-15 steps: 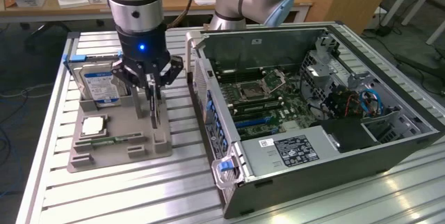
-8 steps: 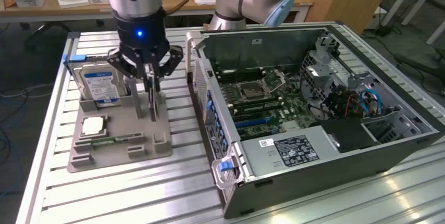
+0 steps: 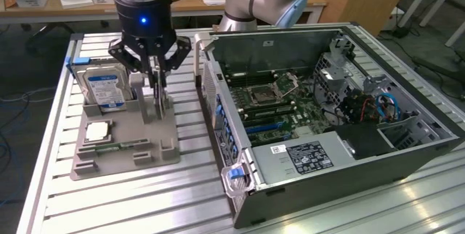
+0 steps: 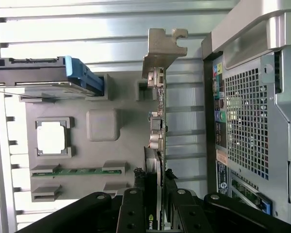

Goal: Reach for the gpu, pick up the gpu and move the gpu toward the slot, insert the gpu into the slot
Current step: 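Pick up the gpu and move the gpu toward the slot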

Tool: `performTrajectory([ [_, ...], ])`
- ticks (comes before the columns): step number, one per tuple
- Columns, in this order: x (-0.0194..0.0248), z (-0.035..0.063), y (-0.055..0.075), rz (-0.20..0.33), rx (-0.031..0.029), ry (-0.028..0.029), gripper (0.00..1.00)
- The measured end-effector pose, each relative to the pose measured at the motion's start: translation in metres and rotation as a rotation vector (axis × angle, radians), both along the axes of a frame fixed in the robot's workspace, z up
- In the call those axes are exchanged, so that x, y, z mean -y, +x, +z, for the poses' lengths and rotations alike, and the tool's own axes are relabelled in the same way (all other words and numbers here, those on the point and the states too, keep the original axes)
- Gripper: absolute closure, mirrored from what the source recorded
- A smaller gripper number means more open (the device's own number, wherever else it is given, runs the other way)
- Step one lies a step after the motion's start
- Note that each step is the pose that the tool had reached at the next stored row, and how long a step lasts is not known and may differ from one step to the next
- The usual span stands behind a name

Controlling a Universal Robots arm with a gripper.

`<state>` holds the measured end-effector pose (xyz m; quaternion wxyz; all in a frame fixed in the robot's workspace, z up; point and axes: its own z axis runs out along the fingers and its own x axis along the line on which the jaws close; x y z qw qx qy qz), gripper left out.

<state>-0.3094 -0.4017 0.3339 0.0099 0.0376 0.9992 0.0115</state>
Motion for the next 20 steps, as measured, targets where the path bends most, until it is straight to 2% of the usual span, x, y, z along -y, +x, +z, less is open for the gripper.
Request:
performTrajectory([
  [6, 0.0000, 0.0059, 0.000, 0.028, 0.0000, 0.0003, 0.74],
  [16, 0.0000, 0.0422, 0.000, 0.037, -0.0001, 0.0020, 0.74],
  [20, 0.0000, 0.0540, 0.000, 0.038, 0.0000, 0.0024, 0.74],
])
